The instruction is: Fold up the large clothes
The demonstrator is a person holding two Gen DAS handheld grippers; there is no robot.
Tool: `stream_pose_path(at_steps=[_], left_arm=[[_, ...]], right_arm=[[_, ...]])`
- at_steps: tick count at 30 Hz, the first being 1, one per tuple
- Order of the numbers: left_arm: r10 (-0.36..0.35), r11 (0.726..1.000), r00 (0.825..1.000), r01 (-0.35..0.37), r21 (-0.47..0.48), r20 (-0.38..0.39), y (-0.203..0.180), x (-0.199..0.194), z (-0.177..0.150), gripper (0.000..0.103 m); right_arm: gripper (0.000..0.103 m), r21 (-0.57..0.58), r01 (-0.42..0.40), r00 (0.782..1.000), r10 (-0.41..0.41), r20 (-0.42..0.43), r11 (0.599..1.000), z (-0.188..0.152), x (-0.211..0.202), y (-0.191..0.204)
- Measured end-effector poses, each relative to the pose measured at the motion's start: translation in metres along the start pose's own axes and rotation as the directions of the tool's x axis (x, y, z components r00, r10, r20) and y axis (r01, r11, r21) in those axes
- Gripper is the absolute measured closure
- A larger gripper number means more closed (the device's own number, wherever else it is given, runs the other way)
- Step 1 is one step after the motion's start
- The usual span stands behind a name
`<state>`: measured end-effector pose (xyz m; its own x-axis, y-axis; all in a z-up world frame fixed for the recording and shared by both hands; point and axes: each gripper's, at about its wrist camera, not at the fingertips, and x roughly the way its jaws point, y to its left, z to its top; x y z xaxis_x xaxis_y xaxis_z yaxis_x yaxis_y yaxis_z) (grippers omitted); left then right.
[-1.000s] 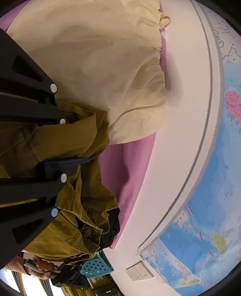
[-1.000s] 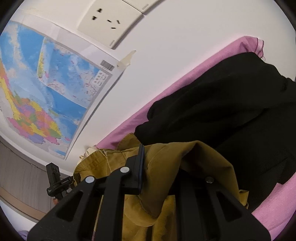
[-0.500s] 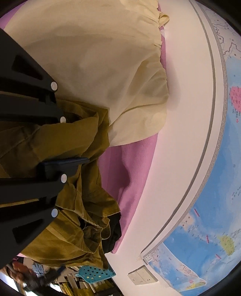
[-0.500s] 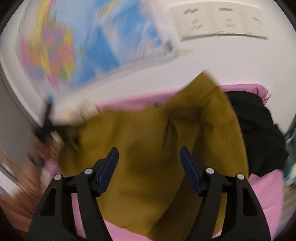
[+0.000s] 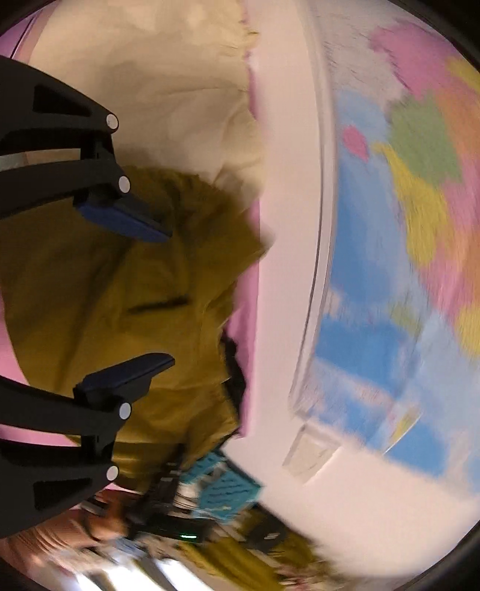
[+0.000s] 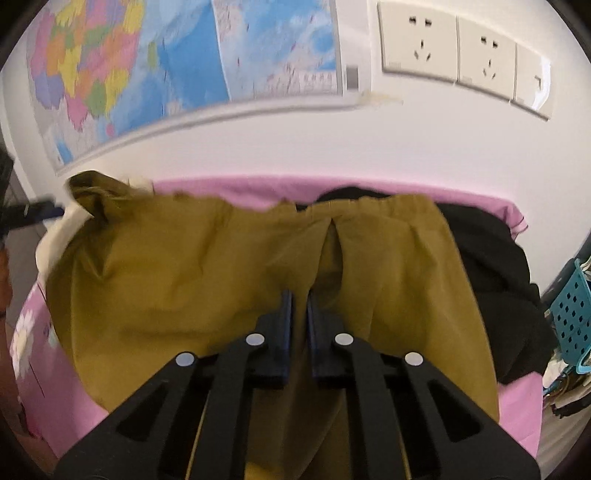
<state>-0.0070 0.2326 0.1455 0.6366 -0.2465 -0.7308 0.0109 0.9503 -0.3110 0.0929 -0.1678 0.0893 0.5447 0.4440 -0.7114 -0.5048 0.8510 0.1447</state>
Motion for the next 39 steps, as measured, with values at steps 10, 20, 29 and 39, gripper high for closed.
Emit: stream_pose_path(at_steps=[10,20,29,39], left_arm=[[0.133,0.985,0.982,-0.115,0.131,-0.137,-0.024,0.082,-0.051,0.045],[0.221,0.971,0.972,-0.227,0.079,0.079,-0.019,0.001,-0.077,0.032],[0.265,0.961,0.964,-0.261,-0.088,0.031,0.034,-0.033,-0.115,0.026],[0.179,0.977,0.984,-0.18,-0.115,-0.018,0.032,-0.007,-0.126,0.034]], right_arm=[[0.078,0.04,0.023,0.999,-0.021,-0.043,0.999,-0.011,0.013,-0.007],[0.029,0.124,-0.012,0.987,-0.008,0.16,0.992,-0.07,-0.098,-0.04],[0.029,0.337,-0.074,0.996,0.051,0.075,0.939,-0.139,-0.075,-0.087],[0.056,0.409,-0.188,0.981,0.151,0.121,0.893,-0.158,-0.089,-0.103]])
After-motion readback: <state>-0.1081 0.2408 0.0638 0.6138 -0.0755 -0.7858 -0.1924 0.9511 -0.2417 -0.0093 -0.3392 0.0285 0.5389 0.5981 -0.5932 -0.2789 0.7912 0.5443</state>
